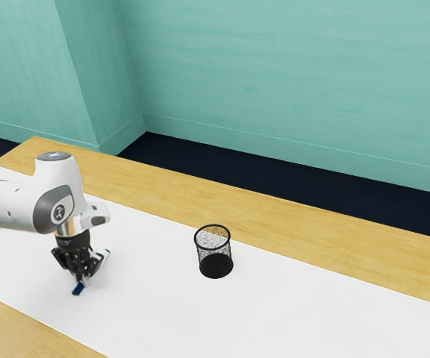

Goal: Put the marker into the pen holder.

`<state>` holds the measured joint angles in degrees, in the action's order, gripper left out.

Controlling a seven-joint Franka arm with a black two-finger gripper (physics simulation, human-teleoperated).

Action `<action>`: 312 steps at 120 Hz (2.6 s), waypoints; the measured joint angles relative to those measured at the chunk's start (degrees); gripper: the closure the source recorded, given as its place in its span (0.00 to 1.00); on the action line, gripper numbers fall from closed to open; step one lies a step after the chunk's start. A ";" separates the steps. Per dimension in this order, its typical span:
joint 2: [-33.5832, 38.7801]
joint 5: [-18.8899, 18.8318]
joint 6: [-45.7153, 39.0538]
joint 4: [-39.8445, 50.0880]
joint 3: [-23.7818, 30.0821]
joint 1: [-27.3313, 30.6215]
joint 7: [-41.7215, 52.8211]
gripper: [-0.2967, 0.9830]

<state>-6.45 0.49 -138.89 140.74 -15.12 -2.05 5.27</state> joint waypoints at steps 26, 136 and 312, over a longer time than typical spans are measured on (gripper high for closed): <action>-0.08 0.02 1.17 -0.01 0.00 -0.18 -0.19 0.73; -1.12 -0.10 6.04 -1.88 0.26 -1.05 -1.40 0.73; -30.24 -4.26 57.05 -79.83 14.51 -10.14 -5.43 0.85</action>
<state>-36.69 -3.77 -81.84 60.90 -0.61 -12.19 -0.16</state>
